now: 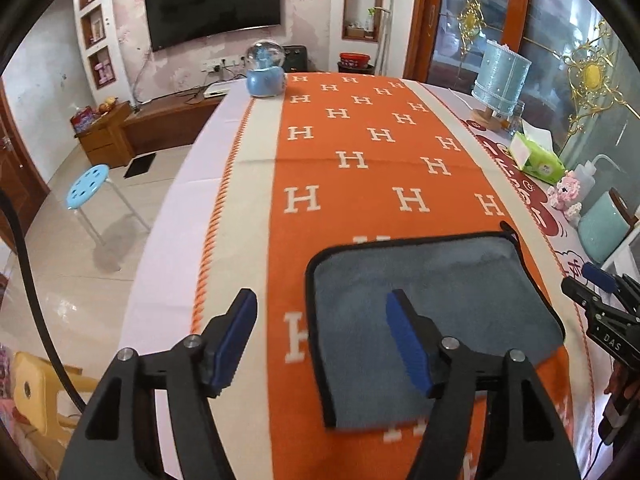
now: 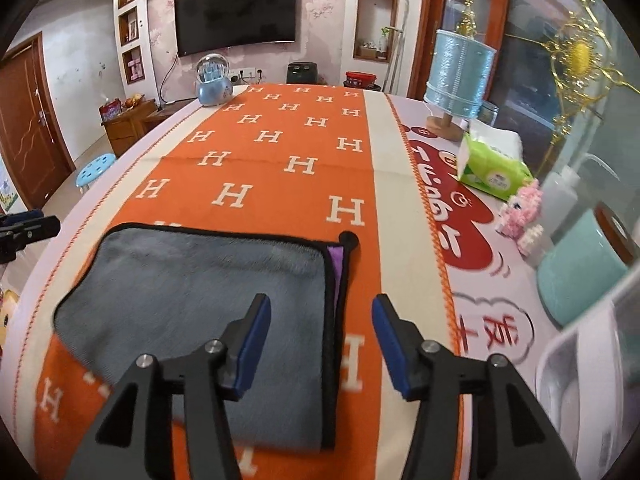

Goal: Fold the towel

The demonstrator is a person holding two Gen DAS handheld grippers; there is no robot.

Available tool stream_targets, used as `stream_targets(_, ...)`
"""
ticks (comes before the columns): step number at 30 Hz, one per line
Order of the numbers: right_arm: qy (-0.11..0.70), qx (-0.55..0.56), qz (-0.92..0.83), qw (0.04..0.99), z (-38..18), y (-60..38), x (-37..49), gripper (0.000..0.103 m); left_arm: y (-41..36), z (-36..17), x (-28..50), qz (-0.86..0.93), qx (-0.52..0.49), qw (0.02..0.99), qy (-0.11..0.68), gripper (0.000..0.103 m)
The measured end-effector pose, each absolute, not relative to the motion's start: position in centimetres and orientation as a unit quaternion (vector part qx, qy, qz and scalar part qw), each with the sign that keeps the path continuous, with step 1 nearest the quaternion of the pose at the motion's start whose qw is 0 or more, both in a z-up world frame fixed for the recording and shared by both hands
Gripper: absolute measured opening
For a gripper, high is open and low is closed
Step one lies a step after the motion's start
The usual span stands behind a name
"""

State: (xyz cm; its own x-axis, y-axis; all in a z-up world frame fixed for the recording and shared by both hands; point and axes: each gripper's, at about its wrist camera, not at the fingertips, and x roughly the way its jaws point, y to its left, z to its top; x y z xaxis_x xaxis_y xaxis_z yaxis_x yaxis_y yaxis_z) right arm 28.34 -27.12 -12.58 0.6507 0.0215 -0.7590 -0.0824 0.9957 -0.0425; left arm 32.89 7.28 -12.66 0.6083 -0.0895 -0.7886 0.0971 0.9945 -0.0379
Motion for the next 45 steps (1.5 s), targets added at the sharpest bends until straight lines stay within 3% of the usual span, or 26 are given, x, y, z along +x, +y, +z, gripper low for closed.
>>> stream_targets(6,0.42,-0.017,0.015,0.907,-11.0,-26.3,22.8,0.063,8.7,-10.8,26.7,-0.048,0.004,0.901,0.432,0.075)
stream_targets(13,0.426,0.003,-0.004,0.905,-10.4,-25.5,16.0,0.073,10.7,-9.9,19.4,-0.044,-0.001,0.902,0.43,0.075)
stream_targets(27,0.431,0.045,-0.027,0.901,-10.0,-23.9,5.3,0.084,11.7,-8.6,7.7,-0.06,0.004,0.907,0.418,0.078)
stream_targets(45,0.456,0.049,-0.019,0.888,-5.7,-22.9,0.1,0.103,10.0,-3.6,2.5,-0.07,-0.021,0.914,0.398,0.093)
